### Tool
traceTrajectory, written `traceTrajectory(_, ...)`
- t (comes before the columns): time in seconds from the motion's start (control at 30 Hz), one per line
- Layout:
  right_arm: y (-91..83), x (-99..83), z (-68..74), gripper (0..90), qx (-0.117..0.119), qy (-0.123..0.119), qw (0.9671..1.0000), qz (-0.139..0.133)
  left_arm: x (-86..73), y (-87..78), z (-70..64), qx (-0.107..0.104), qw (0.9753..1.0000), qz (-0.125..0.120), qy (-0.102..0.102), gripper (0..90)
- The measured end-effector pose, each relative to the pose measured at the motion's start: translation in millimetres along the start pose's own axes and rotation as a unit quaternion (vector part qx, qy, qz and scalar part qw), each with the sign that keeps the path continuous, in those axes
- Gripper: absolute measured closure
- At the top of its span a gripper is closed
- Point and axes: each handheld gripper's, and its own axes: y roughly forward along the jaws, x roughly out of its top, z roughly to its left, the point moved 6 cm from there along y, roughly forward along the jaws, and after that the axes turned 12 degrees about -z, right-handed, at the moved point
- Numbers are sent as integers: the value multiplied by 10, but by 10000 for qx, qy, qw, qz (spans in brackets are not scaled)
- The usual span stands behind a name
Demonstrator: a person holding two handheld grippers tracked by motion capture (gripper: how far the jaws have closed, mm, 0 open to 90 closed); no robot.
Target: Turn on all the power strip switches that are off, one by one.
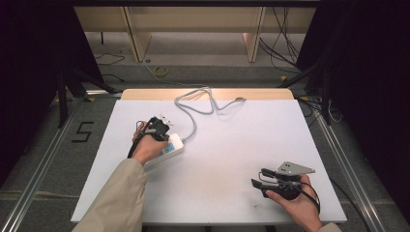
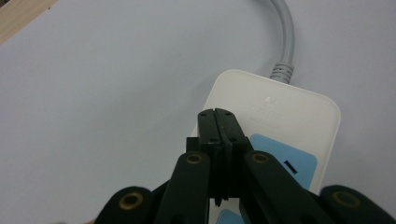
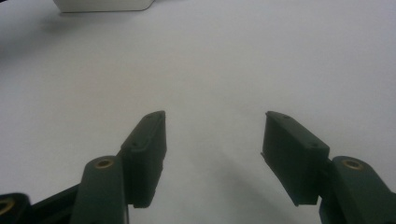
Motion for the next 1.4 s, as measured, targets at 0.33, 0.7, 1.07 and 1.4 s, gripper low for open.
traceTrajectory(0.33,2,2,8,405,8,-3,10000,-16,-13,20,1,-19,10000,8,-75,900)
traceTrajectory(0.7,3,5,6,404,10,4,10000,-18,-12,-6,11,-123,9999,-49,-95,900)
traceTrajectory(1.07,-2,6,0,405,2,-12,10000,-22,35,-76,17,-128,9995,-214,-177,898)
traceTrajectory(1.4,1,5,-6,405,1,3,10000,-24,21,-128,51,-120,9995,-212,-205,898)
